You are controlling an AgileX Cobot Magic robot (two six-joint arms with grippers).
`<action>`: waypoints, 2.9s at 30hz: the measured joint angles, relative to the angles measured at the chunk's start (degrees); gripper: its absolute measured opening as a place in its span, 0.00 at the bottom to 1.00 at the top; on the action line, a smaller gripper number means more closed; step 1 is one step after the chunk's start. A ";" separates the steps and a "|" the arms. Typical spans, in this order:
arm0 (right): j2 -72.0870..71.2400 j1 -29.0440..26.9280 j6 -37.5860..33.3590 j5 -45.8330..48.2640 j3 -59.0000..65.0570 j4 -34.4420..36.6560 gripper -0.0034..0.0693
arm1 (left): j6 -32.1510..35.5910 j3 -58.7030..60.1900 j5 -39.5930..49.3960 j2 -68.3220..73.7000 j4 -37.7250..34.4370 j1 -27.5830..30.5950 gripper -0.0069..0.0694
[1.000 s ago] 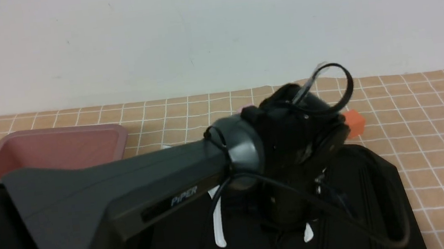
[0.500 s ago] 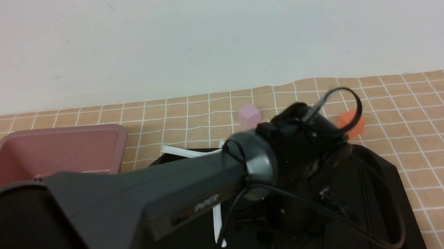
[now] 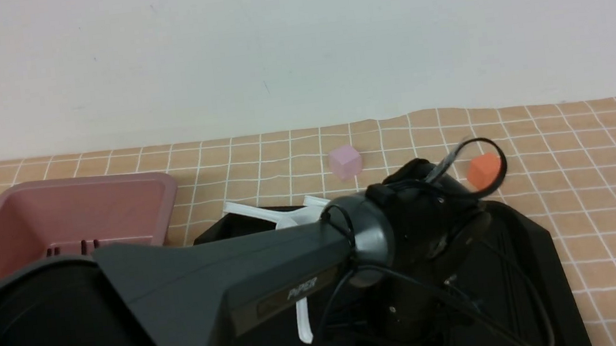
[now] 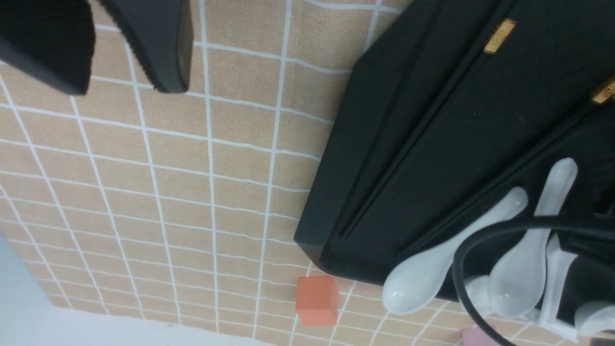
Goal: On brown tablecloth take chopsticks from black tray and put them in box.
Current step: 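Reach over to the black tray and grasp a pair of chopsticks with the left gripper, then place the chopsticks into the pink bin with the left gripper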
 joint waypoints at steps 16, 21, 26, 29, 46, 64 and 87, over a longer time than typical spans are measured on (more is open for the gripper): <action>0.00 0.00 0.00 0.00 0.00 0.00 0.38 | 2.07 -0.97 0.08 1.29 -3.83 0.10 0.50; 0.00 0.00 0.00 0.00 0.00 0.00 0.38 | 3.30 -1.09 -0.36 1.57 -4.41 0.10 0.33; 0.00 0.00 0.00 0.00 0.00 0.00 0.38 | 5.70 -1.24 0.07 1.63 -4.77 0.10 0.22; 0.00 0.00 0.00 0.00 0.00 0.00 0.38 | 6.42 -1.24 0.35 1.14 -5.49 0.10 0.23; 0.00 0.00 0.00 0.00 0.00 0.00 0.38 | 15.83 0.56 3.14 -23.86 -5.54 3.84 0.23; 0.00 0.00 0.00 0.00 0.00 0.00 0.38 | 39.91 32.21 0.20 -44.16 -6.02 45.35 0.23; 0.00 0.00 0.00 0.00 0.00 0.00 0.38 | 46.26 36.37 -10.35 -37.53 -9.20 51.64 0.50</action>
